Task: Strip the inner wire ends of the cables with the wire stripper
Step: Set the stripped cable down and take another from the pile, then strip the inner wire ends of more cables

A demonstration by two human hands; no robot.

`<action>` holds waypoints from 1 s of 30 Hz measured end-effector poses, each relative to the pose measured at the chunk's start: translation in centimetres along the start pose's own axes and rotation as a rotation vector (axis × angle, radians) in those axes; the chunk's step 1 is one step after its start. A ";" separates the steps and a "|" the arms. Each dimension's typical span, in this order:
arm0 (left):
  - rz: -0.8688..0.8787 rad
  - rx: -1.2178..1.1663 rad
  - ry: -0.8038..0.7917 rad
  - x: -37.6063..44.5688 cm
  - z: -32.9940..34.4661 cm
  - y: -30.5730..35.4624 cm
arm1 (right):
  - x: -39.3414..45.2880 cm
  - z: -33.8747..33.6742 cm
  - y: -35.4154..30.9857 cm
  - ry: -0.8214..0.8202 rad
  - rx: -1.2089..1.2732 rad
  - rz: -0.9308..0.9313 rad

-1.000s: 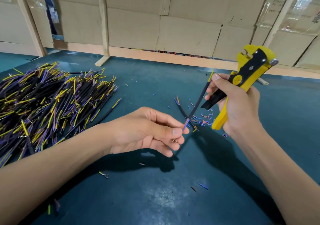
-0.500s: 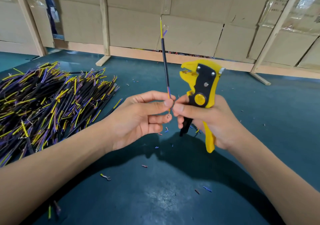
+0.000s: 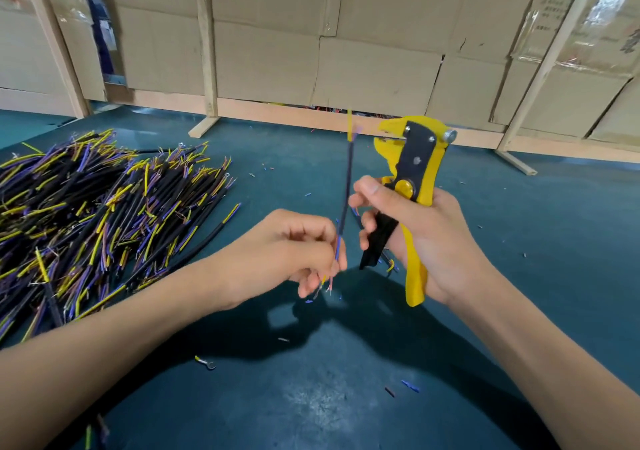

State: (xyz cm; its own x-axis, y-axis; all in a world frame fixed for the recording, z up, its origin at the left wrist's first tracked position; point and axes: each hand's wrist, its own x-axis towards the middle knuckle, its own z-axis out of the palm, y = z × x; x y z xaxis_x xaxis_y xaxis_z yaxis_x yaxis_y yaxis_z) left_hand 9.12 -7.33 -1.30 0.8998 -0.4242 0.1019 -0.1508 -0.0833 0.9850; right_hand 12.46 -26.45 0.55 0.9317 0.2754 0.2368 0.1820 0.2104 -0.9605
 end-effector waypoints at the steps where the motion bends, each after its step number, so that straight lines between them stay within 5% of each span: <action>1: -0.001 0.041 -0.045 -0.2 0.2 0.1 | 0.0 0.0 -0.2 0.004 0.038 -0.001; 8: 0.009 0.160 -0.128 -0.5 0.5 0.3 | -0.2 -0.1 -0.9 -0.089 0.089 -0.018; 12: 0.372 0.130 0.308 -0.2 1.2 0.2 | -0.3 0.3 -0.8 -0.084 0.065 -0.011; 16: 0.584 0.170 0.493 -0.3 0.4 1.1 | -0.5 0.6 -0.7 -0.092 0.010 0.011; 30: 0.370 -0.347 0.479 0.1 0.3 1.2 | -1.2 1.5 0.1 -0.197 -0.077 -0.005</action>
State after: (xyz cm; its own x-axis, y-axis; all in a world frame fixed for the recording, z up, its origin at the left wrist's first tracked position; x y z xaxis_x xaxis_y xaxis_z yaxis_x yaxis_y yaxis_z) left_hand 8.92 -7.71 -0.18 0.9080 0.0815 0.4110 -0.4146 0.3166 0.8532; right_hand 10.91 -25.36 0.40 0.8528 0.4542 0.2579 0.2165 0.1420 -0.9659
